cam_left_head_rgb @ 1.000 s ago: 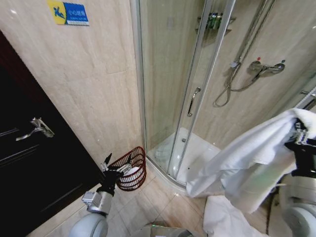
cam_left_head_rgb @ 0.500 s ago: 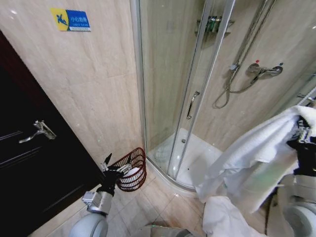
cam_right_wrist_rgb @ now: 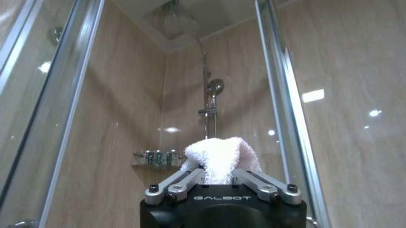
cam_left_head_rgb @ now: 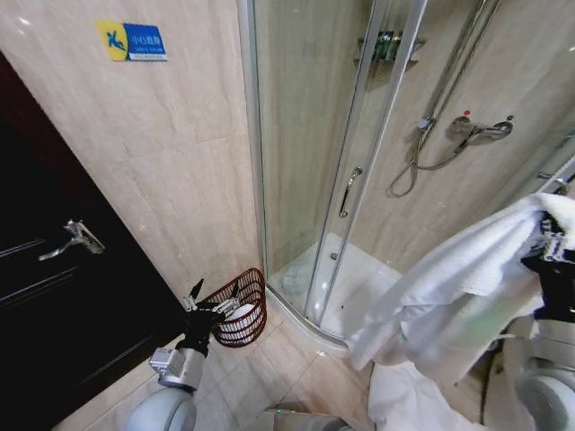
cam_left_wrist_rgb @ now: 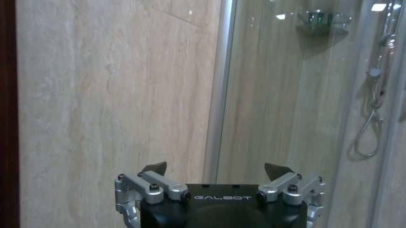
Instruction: Discard the used towel into the hamper.
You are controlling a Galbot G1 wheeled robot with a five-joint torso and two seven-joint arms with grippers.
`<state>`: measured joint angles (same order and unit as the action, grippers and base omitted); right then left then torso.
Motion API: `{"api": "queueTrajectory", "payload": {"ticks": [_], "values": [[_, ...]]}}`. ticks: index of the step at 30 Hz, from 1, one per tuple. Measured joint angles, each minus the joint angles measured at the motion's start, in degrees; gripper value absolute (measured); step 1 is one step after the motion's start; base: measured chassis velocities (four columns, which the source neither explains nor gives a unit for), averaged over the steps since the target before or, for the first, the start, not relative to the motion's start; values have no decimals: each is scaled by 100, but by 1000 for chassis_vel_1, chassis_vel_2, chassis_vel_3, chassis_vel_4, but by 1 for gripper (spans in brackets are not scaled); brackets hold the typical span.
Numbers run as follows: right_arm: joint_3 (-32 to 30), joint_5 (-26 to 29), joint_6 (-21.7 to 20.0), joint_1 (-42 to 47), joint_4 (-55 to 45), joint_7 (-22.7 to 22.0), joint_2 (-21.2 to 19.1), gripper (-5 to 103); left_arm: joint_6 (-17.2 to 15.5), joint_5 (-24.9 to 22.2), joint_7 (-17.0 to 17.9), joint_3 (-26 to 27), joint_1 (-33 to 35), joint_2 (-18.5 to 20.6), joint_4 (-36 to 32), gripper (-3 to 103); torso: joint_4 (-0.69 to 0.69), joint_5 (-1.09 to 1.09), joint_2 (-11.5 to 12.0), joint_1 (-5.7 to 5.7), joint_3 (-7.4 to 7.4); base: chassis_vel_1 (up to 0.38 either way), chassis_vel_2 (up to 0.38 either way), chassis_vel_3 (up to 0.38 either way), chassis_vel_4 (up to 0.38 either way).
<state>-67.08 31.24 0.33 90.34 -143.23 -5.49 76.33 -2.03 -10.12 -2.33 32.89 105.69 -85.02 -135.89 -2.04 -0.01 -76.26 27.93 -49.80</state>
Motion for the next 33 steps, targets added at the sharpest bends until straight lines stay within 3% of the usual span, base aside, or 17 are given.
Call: {"api": "queueTrajectory", "payload": {"ticks": [17, 21, 23, 26, 29, 33], "values": [[90, -34, 115, -52, 0, 22, -4, 6, 0, 0, 0, 0, 1, 0, 0, 100, 1, -3, 20, -13, 12, 233, -242, -238, 229], [167, -55, 136, -69, -2, 25, -17, 6, 0, 0, 0, 0, 3, 0, 0, 100, 2, 6, 18, -22, 18, 188, -190, -227, 185], [244, -77, 150, -105, -1, 25, -41, 6, 0, 0, 0, 0, 2, 0, 0, 100, 2, -4, 23, -21, 17, 90, -86, -93, 114], [298, -94, 162, -130, -2, 28, -56, 6, 0, 0, 0, 0, 0, 0, 0, 100, 1, 7, 27, -17, 16, 19, 1, -34, 50], [360, -114, 162, -140, -1, 45, -72, 6, 0, 0, 0, 0, -1, 0, 0, 100, 1, -3, 33, -8, 13, -11, 85, 84, -46], [442, -135, 161, -170, -1, 62, -99, 6, 0, 0, 0, 0, -1, 0, 0, 100, -1, 0, 33, -9, 14, -22, 111, 102, -26]]}}
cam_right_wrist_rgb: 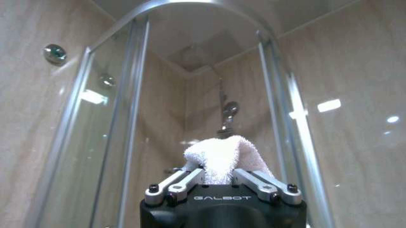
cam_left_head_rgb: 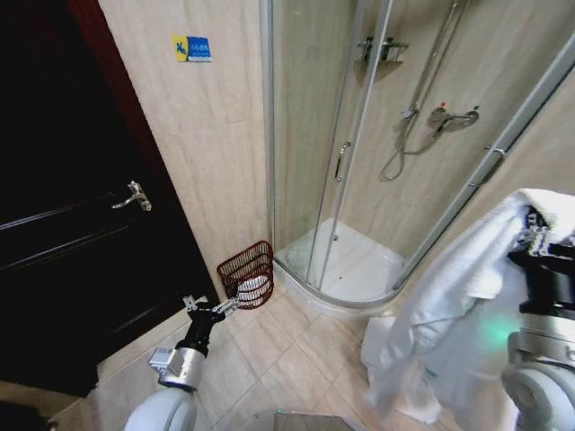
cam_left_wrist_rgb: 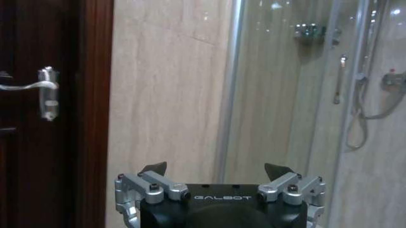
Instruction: Discard the used towel into the hamper.
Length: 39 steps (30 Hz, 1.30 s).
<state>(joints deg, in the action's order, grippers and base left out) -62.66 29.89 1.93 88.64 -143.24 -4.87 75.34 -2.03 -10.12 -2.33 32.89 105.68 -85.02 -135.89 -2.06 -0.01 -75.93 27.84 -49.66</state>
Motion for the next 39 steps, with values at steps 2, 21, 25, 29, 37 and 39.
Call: {"api": "queueTrajectory", "payload": {"ticks": [2, 21, 25, 29, 37, 39], "values": [[26, -1, -1, -8, 0, 5, -9, 6, 0, 0, 0, 0, 0, 0, 0, 100, 1, 0, 0, -1, 1, 23, 90, 83, 31], [-50, 162, 5, -27, 0, 68, -213, 6, 0, 0, 0, 0, 2, 0, 0, 100, 1, 2, 1, -9, 5, 98, 80, 92, 98], [-118, 323, 7, -89, 0, 187, -382, 6, 0, 0, 0, 0, 2, 0, 0, 100, 2, 2, 2, -8, 5, 126, 123, 137, 101], [-137, 388, 28, -149, 0, 232, -475, 6, 0, 0, 0, 0, 2, 0, 0, 100, 2, 1, 2, -8, 5, 116, 99, 118, 119], [-244, 539, 161, -235, 0, 340, -603, 6, 0, 0, 0, 0, 2, 0, 0, 100, 0, 1, 3, -9, 6, 131, 122, 127, 127], [-253, 584, 188, -270, 0, 354, -652, 6, 0, 0, 0, 0, 2, 0, 0, 100, 0, 1, 3, -9, 6, 99, 82, 77, 84]]}}
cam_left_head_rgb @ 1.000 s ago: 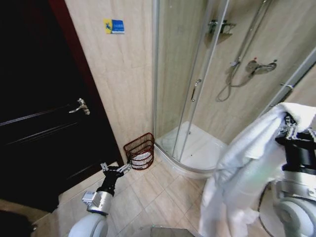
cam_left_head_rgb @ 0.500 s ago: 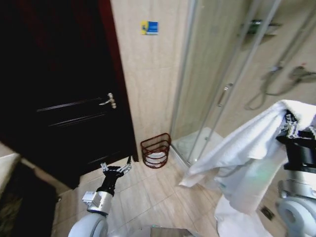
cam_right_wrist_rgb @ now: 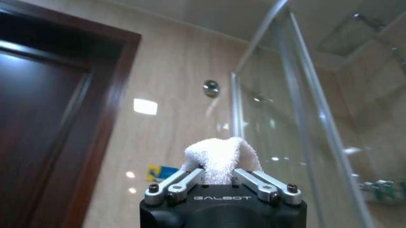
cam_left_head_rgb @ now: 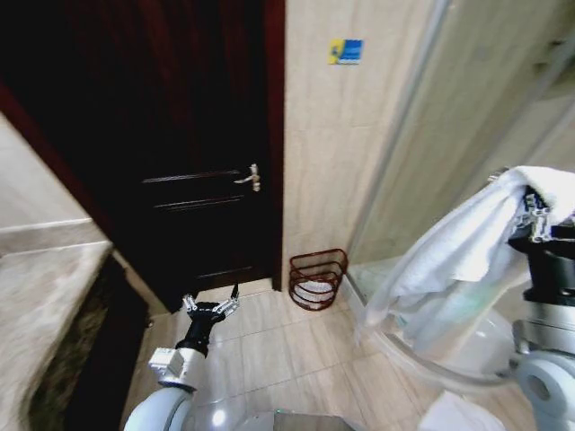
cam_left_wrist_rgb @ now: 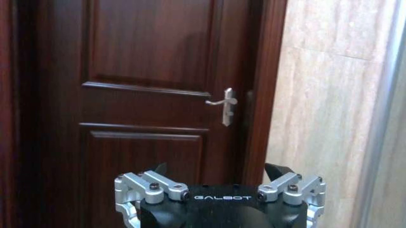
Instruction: Discard the used towel into the hamper.
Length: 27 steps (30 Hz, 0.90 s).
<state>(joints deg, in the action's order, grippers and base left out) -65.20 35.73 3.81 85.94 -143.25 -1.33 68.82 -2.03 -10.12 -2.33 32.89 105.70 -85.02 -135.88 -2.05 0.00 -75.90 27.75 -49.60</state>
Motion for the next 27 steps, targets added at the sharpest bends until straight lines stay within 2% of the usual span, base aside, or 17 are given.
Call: {"api": "queueTrajectory", "payload": {"ticks": [5, 13, 23, 27], "values": [[126, 188, 72, -215, 0, 13, -256, 6, 0, 0, 0, 0, 0, 0, 0, 100, 4, 0, 0, 0, 0, 11, 22, 22, 21], [487, 291, 65, -448, 0, 30, -388, 6, 0, 0, 0, 0, 0, 0, 0, 100, 3, 0, 0, -1, 0, 0, 0, 0, 0], [1056, 577, 22, -1495, 447, -66, -1106, 6, 0, 0, 0, 0, -1, 0, 0, 100, 0, 1, 1, -1, 0, 0, 0, 0, 0], [1198, 606, 22, -1886, 684, -77, -1280, 6, 0, 0, 0, 0, -1, 1, 0, 100, 2, 0, 1, -1, 0, 0, 0, 0, 0]]}}
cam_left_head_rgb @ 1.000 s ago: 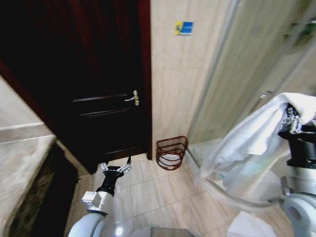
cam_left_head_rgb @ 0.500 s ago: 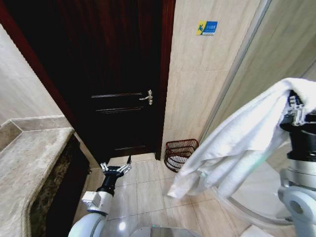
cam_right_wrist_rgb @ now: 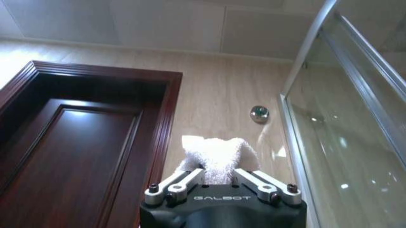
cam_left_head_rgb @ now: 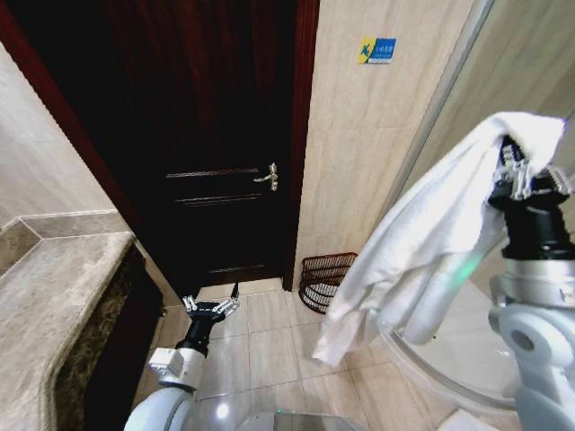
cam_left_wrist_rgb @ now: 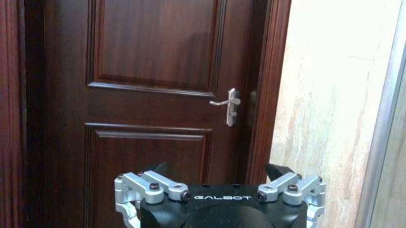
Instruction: Discard the used towel into the hamper.
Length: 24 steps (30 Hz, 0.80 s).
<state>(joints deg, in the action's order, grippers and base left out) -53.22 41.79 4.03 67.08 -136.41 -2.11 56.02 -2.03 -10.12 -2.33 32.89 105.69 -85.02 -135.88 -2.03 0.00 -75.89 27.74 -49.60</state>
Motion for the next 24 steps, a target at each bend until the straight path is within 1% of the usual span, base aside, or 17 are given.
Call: {"api": "queueTrajectory", "payload": {"ticks": [6, 10, 11, 14, 24], "values": [[219, -15, 3, -502, 521, 78, -123, 6, 0, 0, 0, 0, 0, 0, 0, 100, 0, -1, 0, 0, 0, 0, 0, 0, 0], [514, -50, 18, -1052, 1081, 126, -208, 6, 0, 0, 0, 0, 0, -1, 0, 100, 0, -1, 0, 0, 0, 0, 0, 0, 0], [514, -50, 18, -1052, 1081, 126, -208, 6, 0, 0, 0, 0, 0, -1, 0, 100, 0, -1, 0, 0, 0, 0, 0, 0, 0], [657, -55, 20, -1439, 1396, 170, -301, 6, 0, 0, 0, 0, 0, 0, 0, 100, -1, 0, 0, 0, 0, 0, 0, 0, 0], [838, -94, 30, -1644, 1591, 228, -285, 6, 0, 0, 0, 0, 0, 0, 0, 100, 0, 0, 0, 0, 0, 0, 0, 0, 0]]}}
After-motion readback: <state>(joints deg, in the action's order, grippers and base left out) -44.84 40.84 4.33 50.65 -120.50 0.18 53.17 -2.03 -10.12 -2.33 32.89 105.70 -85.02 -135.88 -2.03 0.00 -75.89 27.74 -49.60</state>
